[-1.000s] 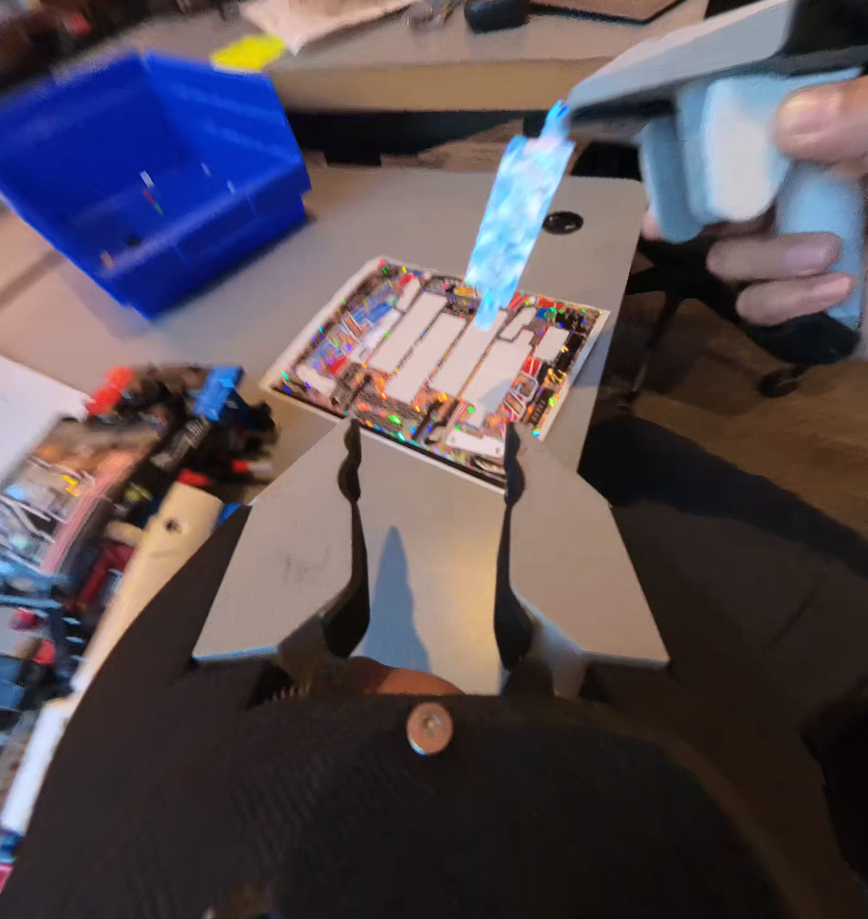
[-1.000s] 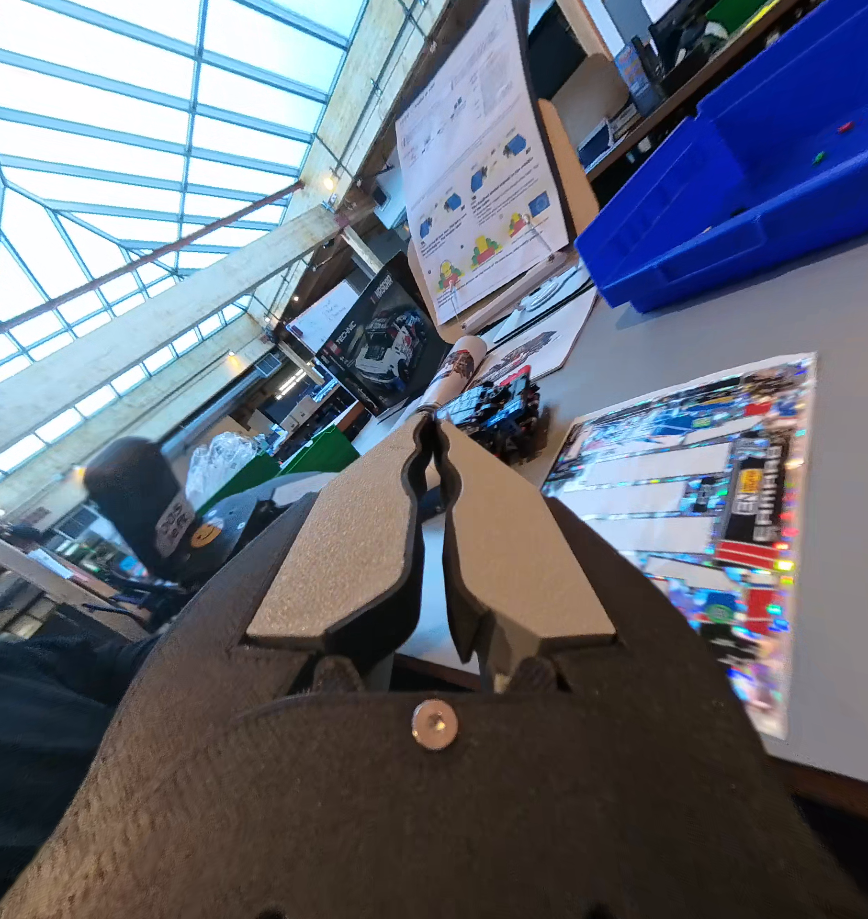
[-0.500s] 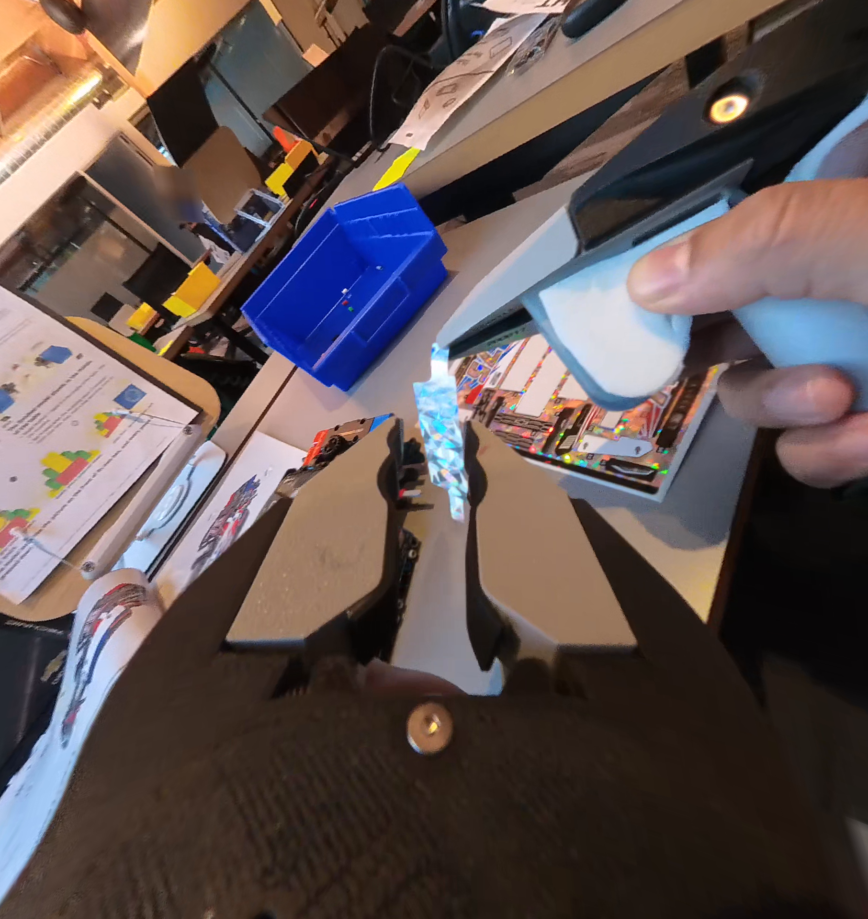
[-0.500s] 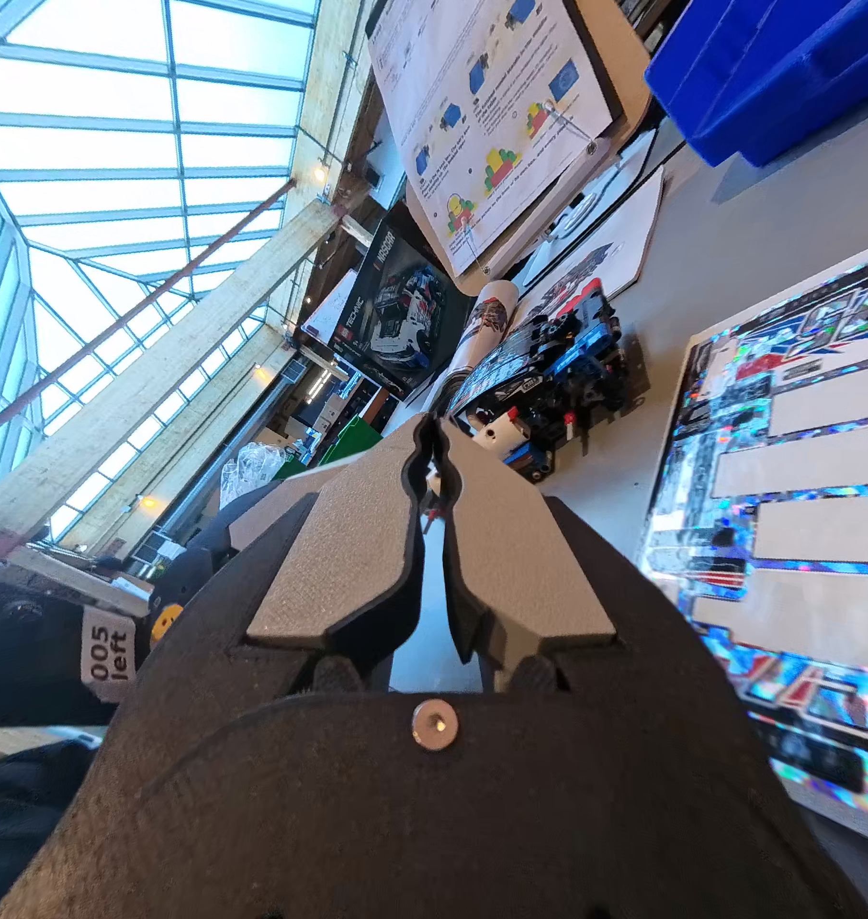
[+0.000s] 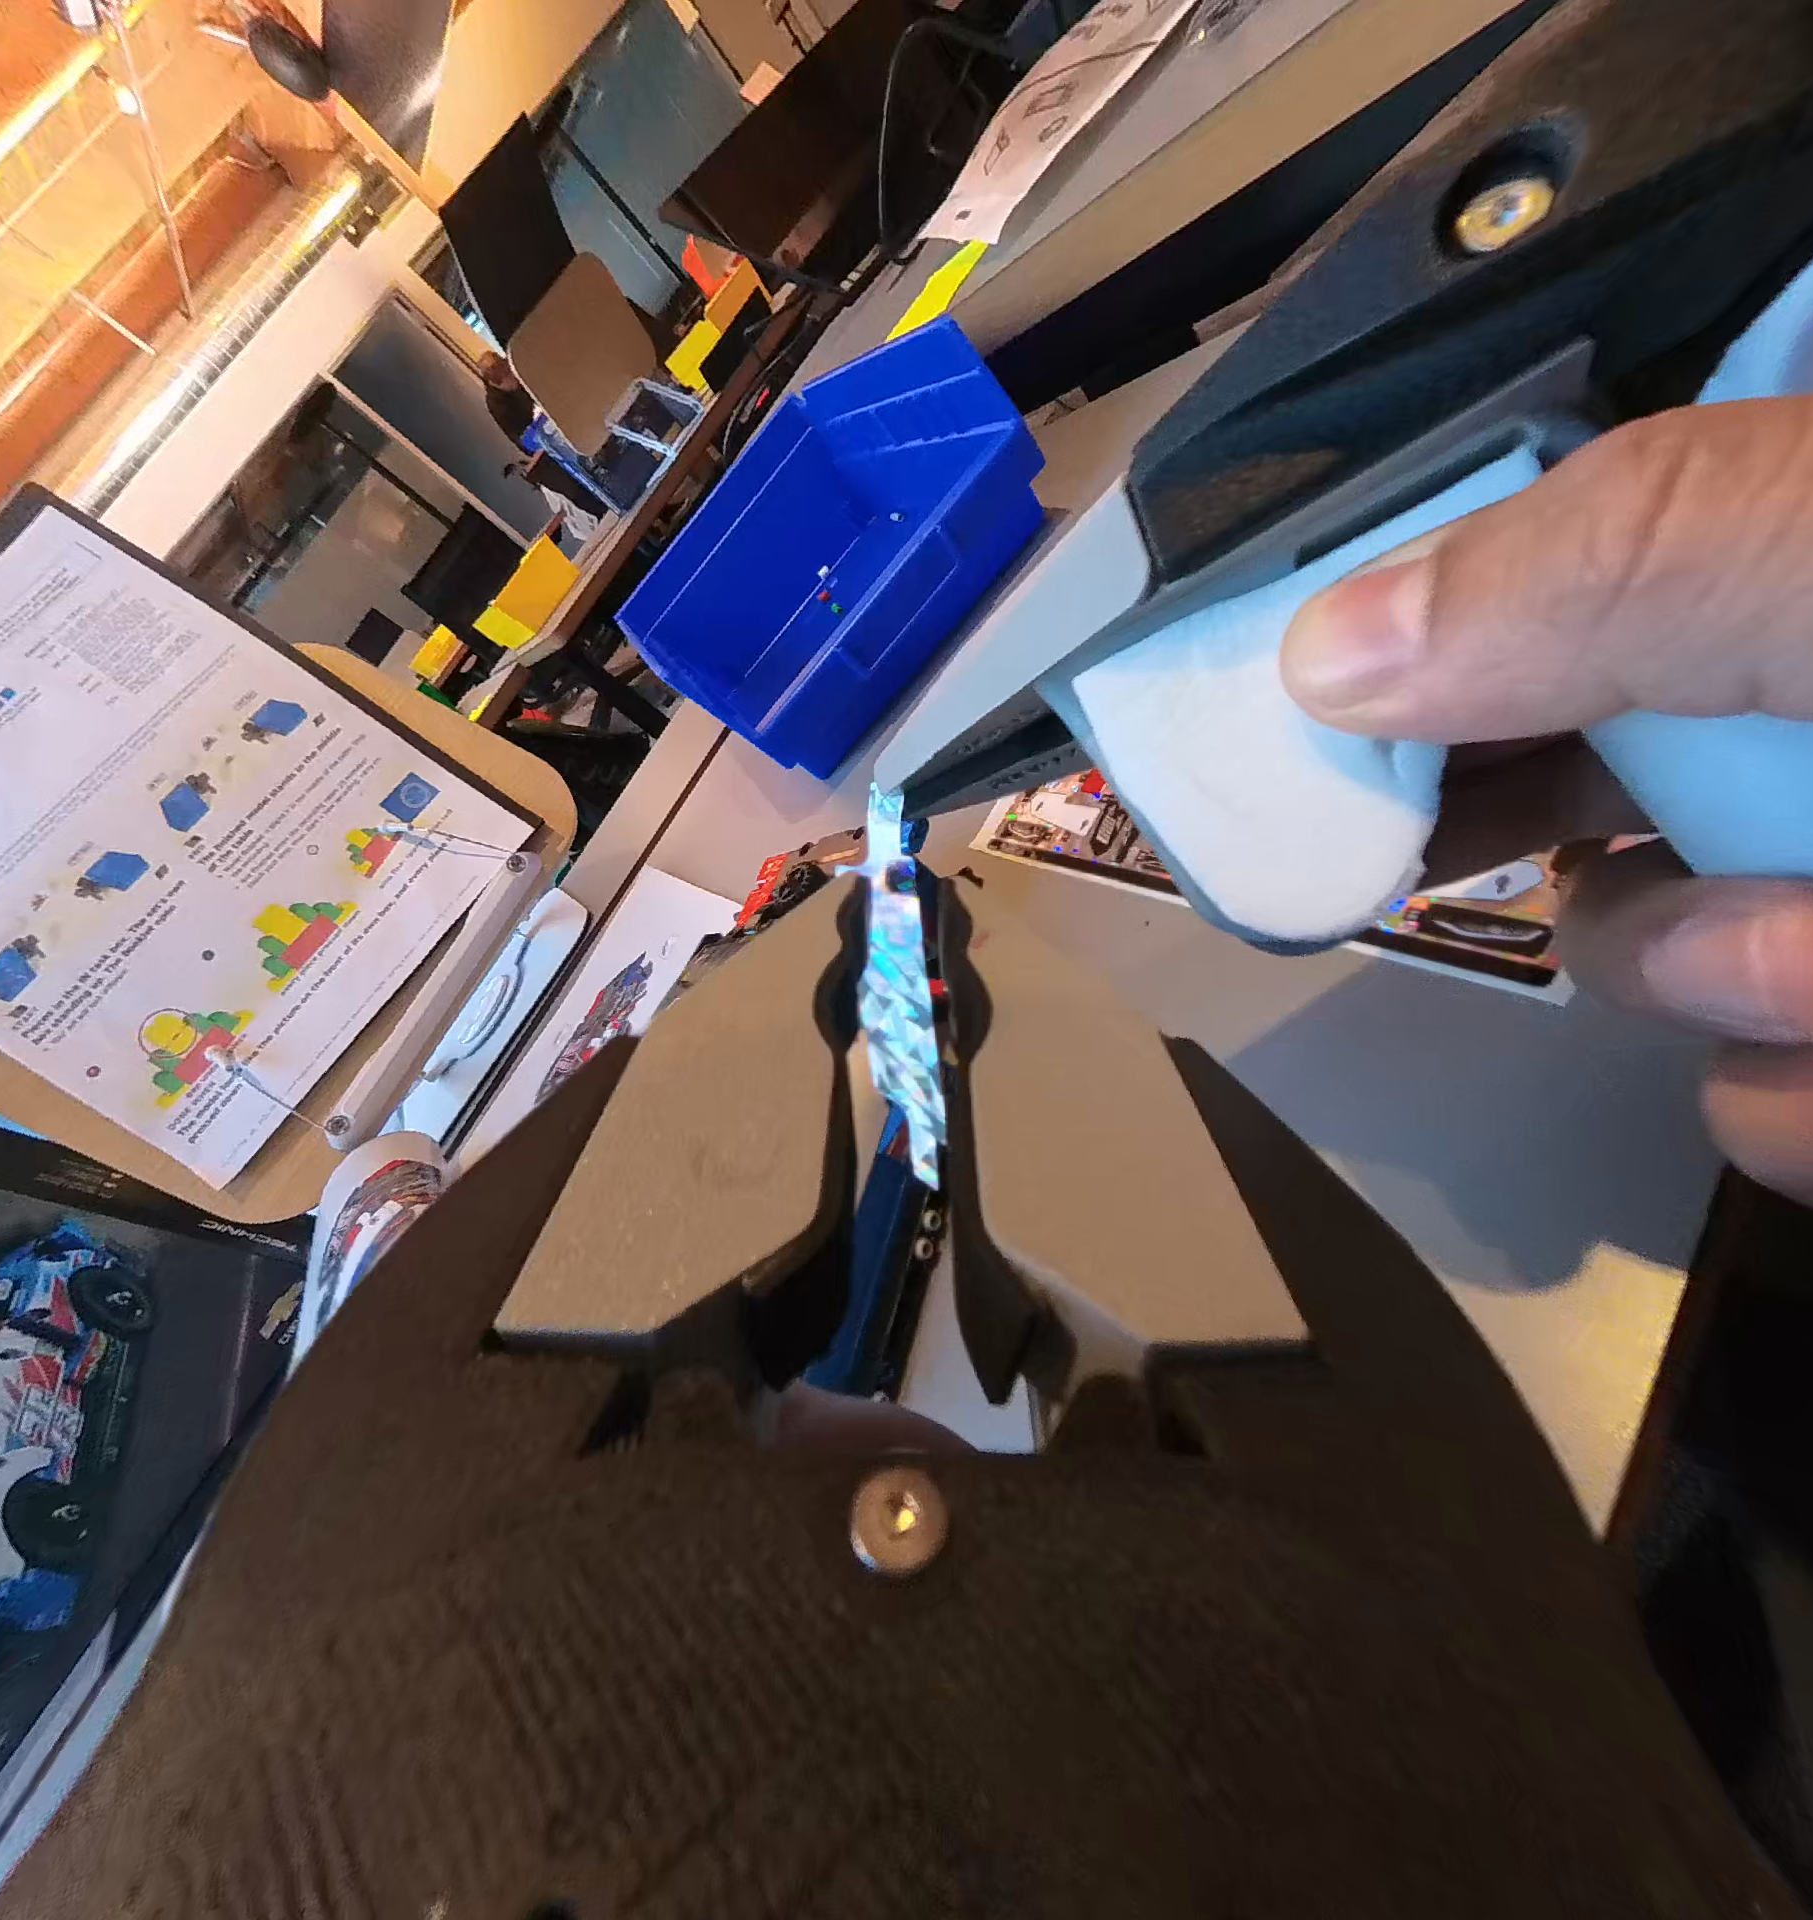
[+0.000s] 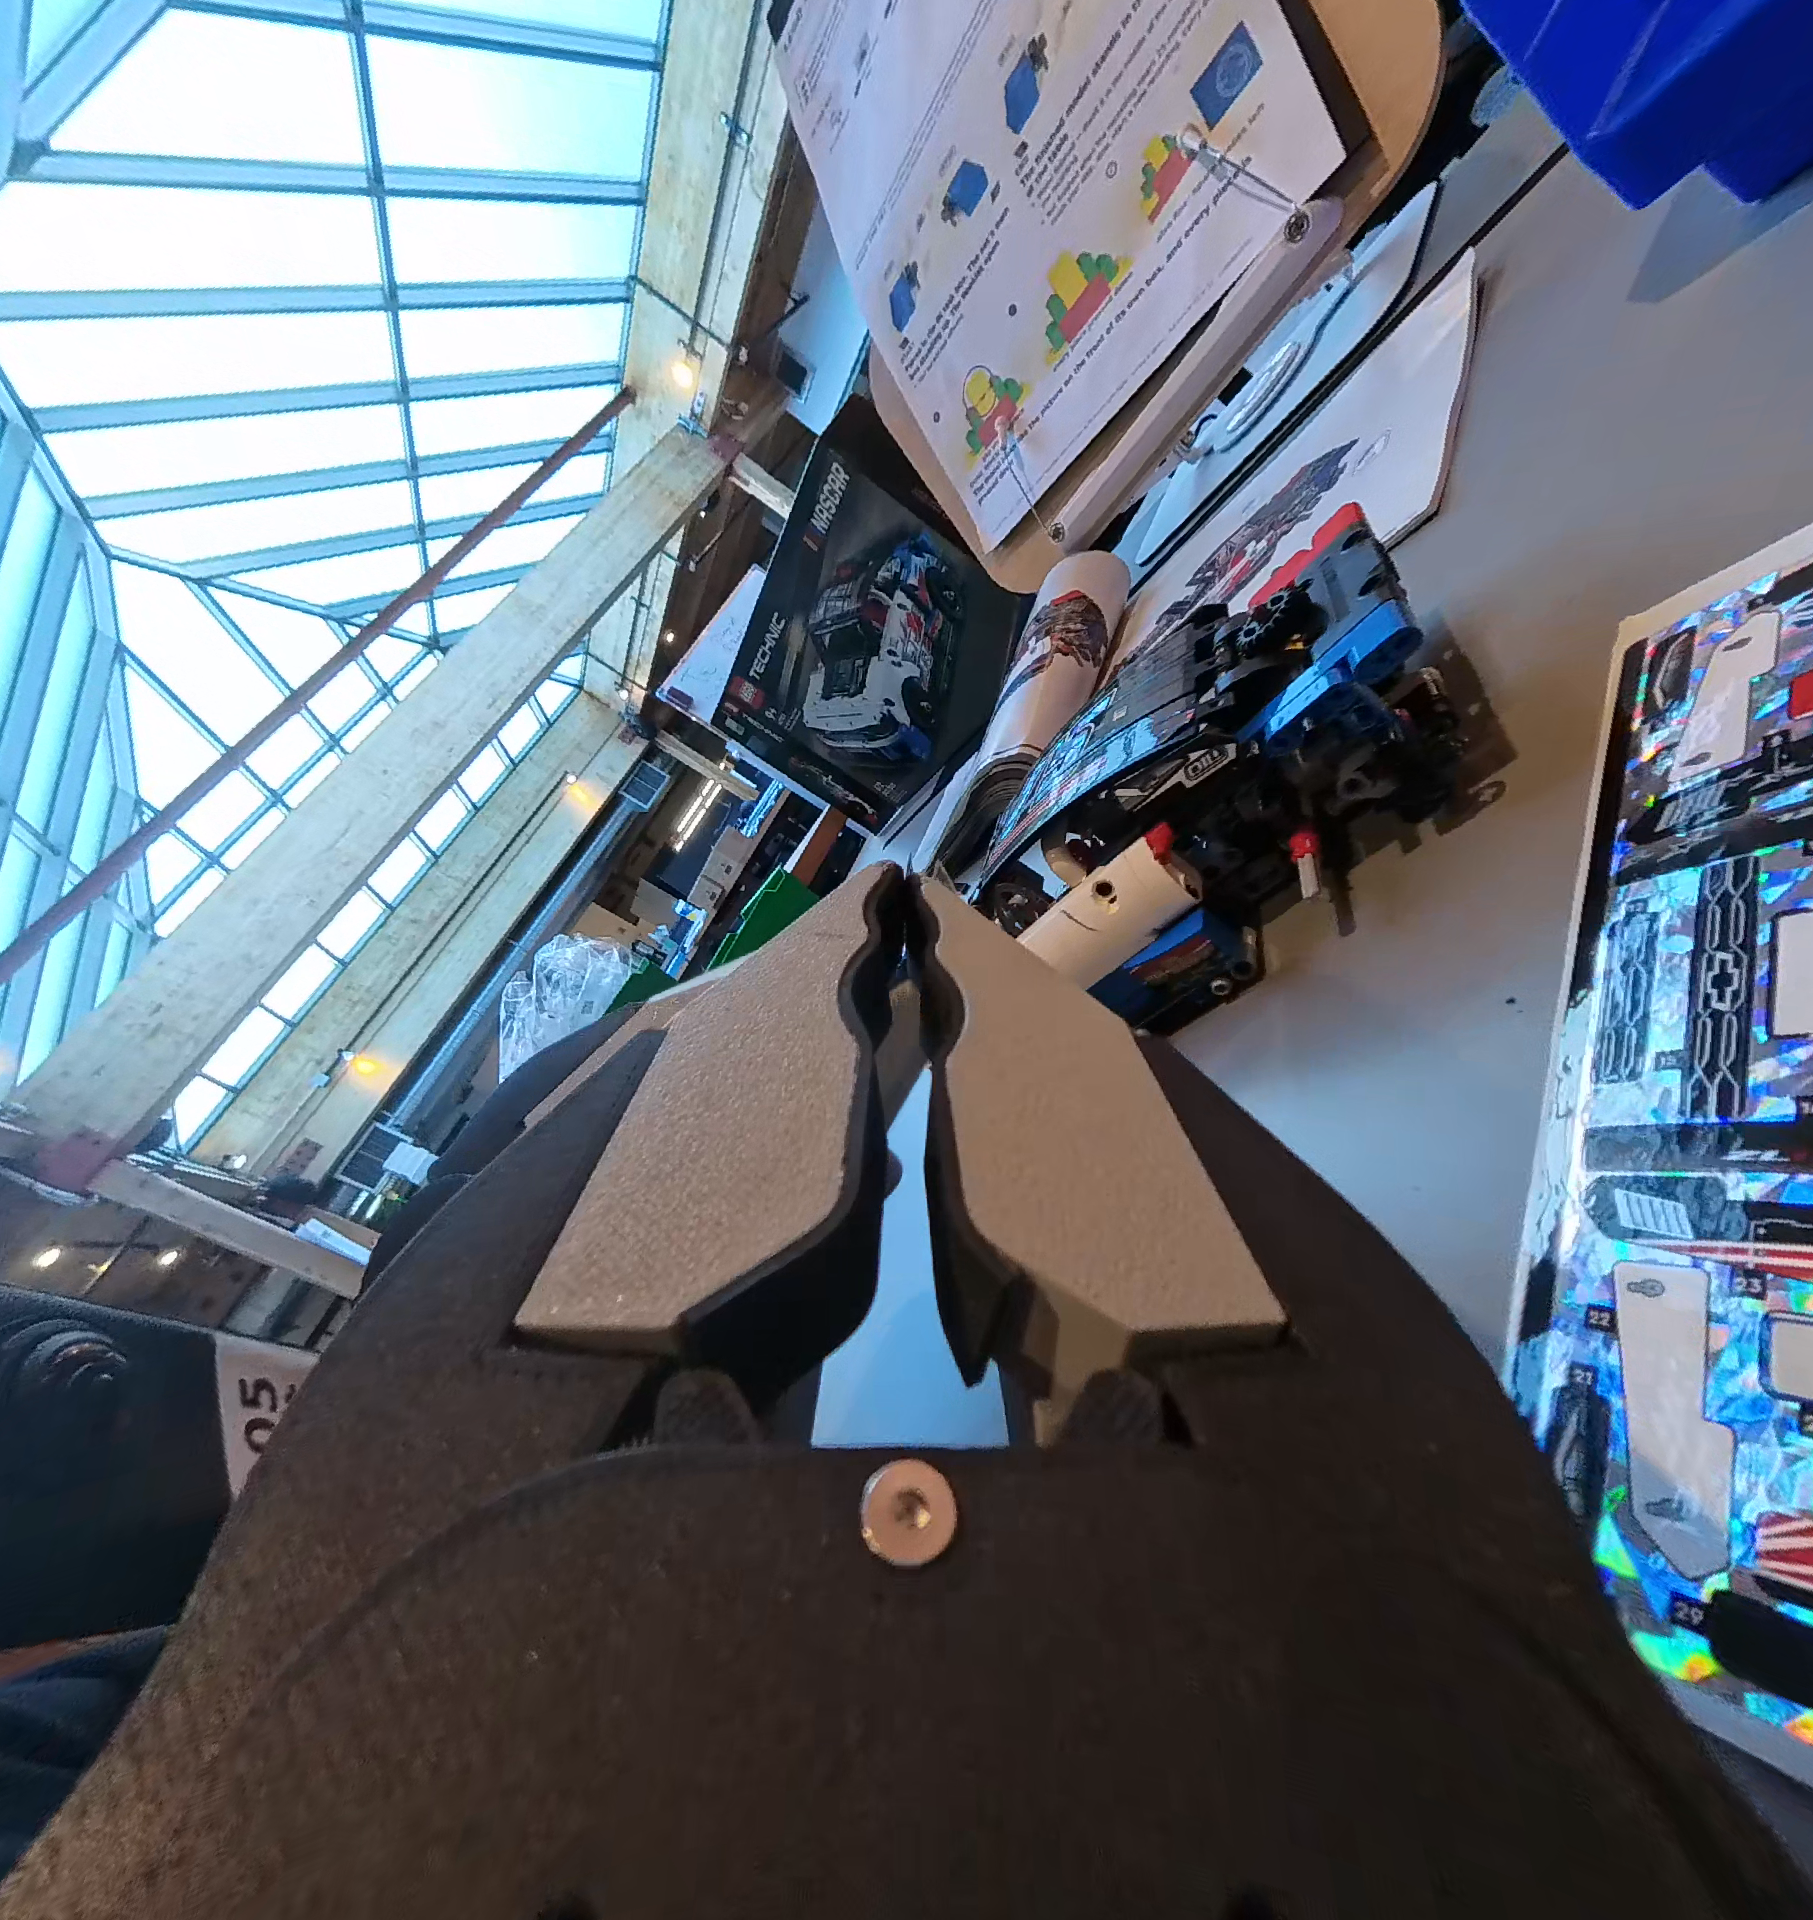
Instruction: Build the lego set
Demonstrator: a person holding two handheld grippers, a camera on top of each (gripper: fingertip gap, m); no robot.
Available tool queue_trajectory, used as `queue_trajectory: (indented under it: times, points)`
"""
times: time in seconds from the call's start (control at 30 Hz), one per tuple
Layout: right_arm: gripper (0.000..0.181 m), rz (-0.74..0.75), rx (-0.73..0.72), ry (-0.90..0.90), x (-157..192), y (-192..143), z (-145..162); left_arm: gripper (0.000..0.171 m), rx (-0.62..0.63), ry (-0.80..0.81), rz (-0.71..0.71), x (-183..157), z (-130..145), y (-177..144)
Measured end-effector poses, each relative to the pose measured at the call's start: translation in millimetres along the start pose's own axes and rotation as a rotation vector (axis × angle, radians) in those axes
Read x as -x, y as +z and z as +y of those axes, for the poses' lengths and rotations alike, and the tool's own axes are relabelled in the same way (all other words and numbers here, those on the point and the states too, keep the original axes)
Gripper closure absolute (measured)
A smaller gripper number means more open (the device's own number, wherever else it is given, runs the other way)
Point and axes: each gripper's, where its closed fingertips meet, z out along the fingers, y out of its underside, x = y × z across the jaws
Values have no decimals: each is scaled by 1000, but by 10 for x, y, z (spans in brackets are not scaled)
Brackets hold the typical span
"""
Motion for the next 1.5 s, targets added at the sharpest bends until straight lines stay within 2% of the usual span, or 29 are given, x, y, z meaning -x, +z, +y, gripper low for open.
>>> queue_trajectory:
  times: [0.07, 0.13, 0.3, 0.37, 0.43, 0.5, 0.6, 0.67, 0.73, 0.83, 0.9, 1.0, 1.1, 1.2, 1.37, 1.5]
  points:
    - [181, 1, -2, 7, 6, -4, 7, 162, -2, 6, -6, 10, 2, 1]
    - [181, 3, -6, 11, 8, -12, 9, 171, -13, 3, -7, 11, -8, -5]
    - [181, -8, 1, -12, 56, -28, 39, 171, -34, -20, -19, 46, -24, -45]
    - [181, -25, 38, -55, 119, -20, 86, 171, -44, -86, 5, 63, -12, -71]
    - [166, -68, 85, -88, 197, -30, 104, 171, -65, -231, 51, 132, 0, -106]
    - [154, -87, 64, -126, 233, -81, -30, 171, -104, -415, 105, 273, -1, -139]
    - [156, -119, 80, -206, 275, -143, -180, 171, -266, -743, 277, 468, -139, -274]
    - [148, -165, 169, -203, 302, -134, -108, 171, -393, -965, 397, 608, -215, -401]
    - [150, -272, 225, -181, 442, -127, -17, 171, -501, -1151, 497, 719, -246, -510]
    - [145, -354, 279, -171, 557, -57, 136, 171, -618, -1345, 619, 795, -256, -626]
    - [145, -406, 306, -138, 625, -8, 223, 171, -680, -1424, 645, 844, -255, -685]
    - [150, -459, 334, -122, 710, 44, 328, 171, -755, -1472, 659, 906, -283, -781]
    - [155, -483, 363, -138, 772, 82, 416, 171, -770, -1470, 664, 900, -302, -822]
    - [179, -498, 353, -156, 821, 103, 439, 171, -788, -1475, 652, 901, -309, -840]
    - [181, -482, 277, -179, 827, 101, 317, 171, -750, -1455, 647, 837, -285, -843]
    - [181, -469, 310, -224, 828, 75, 342, 171, -721, -1387, 609, 779, -276, -904]
